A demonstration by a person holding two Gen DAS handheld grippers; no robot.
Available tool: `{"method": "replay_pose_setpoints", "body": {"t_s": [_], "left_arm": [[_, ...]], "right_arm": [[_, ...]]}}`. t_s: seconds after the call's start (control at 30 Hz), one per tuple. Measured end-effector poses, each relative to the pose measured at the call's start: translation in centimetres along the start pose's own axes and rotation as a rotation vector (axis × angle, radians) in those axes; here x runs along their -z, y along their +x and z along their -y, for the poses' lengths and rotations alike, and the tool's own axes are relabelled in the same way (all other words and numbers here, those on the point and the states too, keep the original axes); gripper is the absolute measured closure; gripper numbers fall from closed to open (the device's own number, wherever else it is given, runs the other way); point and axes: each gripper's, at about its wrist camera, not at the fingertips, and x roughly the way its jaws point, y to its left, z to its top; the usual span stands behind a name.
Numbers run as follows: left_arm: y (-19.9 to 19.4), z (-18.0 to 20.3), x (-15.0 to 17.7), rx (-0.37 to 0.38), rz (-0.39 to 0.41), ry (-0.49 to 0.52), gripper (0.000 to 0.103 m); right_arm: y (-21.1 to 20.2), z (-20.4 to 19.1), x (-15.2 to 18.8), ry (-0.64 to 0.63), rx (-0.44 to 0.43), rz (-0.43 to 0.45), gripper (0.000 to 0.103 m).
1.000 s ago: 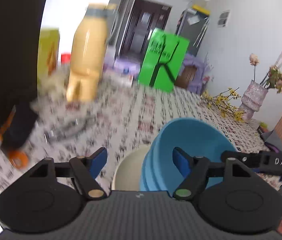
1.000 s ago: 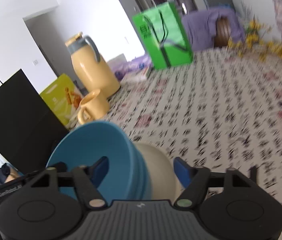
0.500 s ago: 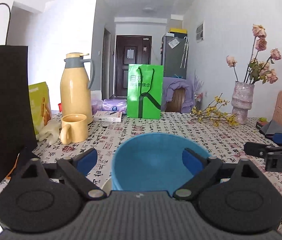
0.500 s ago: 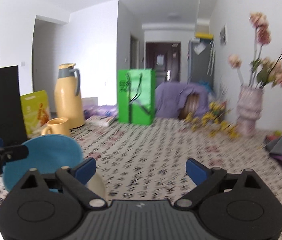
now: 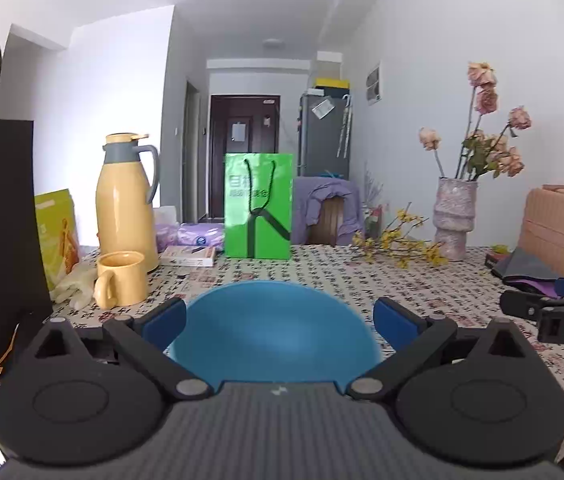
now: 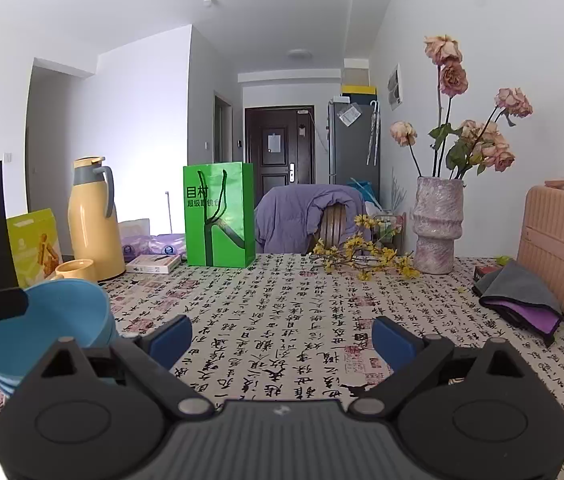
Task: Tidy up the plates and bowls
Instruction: 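Lower the bowl stack onto the cream plate stack with both tools, then open both tools and pull them back from the stacked dishes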
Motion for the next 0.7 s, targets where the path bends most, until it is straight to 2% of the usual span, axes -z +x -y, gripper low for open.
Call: {"method": "replay_pose_setpoints", "body": {"t_s": [0.23, 0.47, 0.7], "left_arm": [[-2.8, 1.0, 1.2, 0.028, -0.015, -0.012, 0.000], [-6.7, 1.8, 3.4, 0.027, -0.010, 0.014, 0.000], [-9.8, 1.5, 5.8, 0.015, -0.005, -0.011, 0.000]], "right_arm": [[-3.0, 0.0, 1.5, -0.002, -0.010, 0.007, 0.005], [-6.9, -0.5, 3.9, 0.025, -0.039, -0.010, 0.001], [-10.8, -1.6, 6.6, 0.030, -0.063, 0.011, 0.001]]}}
